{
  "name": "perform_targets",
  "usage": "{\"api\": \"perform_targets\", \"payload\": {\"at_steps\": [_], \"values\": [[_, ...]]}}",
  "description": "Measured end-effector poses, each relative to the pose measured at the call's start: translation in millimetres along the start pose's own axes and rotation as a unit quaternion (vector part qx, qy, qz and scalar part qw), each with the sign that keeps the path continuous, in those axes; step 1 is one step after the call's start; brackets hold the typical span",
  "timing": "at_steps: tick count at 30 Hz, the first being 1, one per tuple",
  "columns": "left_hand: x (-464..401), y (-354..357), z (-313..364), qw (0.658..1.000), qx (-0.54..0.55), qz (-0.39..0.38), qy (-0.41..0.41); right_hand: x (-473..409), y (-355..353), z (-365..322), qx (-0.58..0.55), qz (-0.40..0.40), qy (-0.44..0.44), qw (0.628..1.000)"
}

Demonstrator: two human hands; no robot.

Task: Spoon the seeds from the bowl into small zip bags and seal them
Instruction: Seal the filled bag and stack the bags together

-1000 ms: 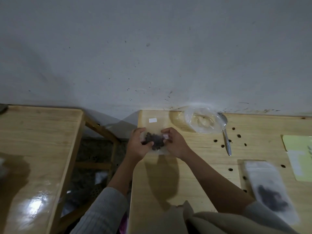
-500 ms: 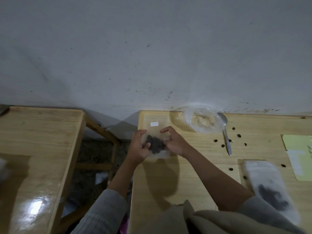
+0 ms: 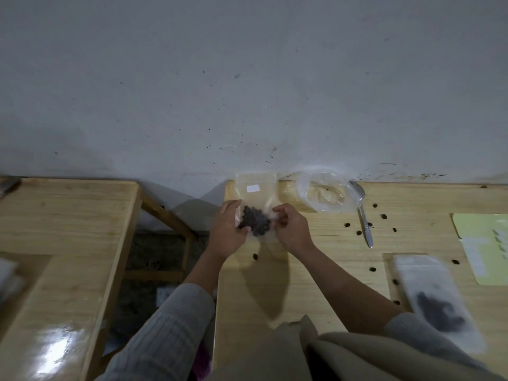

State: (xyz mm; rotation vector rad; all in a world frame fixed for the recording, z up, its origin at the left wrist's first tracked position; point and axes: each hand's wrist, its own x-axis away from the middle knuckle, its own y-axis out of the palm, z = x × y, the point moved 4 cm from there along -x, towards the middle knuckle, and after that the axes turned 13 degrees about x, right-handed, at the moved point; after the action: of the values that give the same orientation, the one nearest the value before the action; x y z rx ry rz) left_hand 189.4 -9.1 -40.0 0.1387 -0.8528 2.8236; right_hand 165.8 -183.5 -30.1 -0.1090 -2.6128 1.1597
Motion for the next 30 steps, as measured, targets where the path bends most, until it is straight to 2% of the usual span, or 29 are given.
{"api": "perform_targets", "payload": {"at_steps": [5,8,11,15,19,24,26,30], "values": [[15.2,-4.4,-4.8,1.0,-0.018,0.002,-0.023,3.9,3.8,-0.9,0.079,-0.053,-0.011,0.995],[25.8,-7.5,1.6,0.999,-0.016,0.024,-0.038,10.7,0.9,-2.3,0.078,-0.07,-0.003,0.994],[39.0,-8.5,17.8,0.997,-0.008,0.064,-0.031,24.1,-14.2,1.9,0.059,-0.042,-0.003,0.997],[63.0,16.2,55.0,0.996,0.028,0.073,0.031,59.0,-54.3,29.0,-0.015,0.06,0.012,0.998],[90.9,73.7,95.4,0.995,0.081,0.002,0.051,102.0,-102.6,80.7,-0.051,0.161,0.061,0.984],[124.0,153.3,143.5,0.985,0.118,-0.117,0.04,147.5,-168.0,167.2,-0.004,0.257,0.158,0.953],[133.6,184.2,158.9,0.98,0.116,-0.162,0.025,155.5,-188.1,203.0,0.036,0.253,0.199,0.946],[144.0,238.0,181.0,0.972,0.083,-0.218,-0.026,157.9,-206.3,253.3,0.083,0.169,0.257,0.948]]}}
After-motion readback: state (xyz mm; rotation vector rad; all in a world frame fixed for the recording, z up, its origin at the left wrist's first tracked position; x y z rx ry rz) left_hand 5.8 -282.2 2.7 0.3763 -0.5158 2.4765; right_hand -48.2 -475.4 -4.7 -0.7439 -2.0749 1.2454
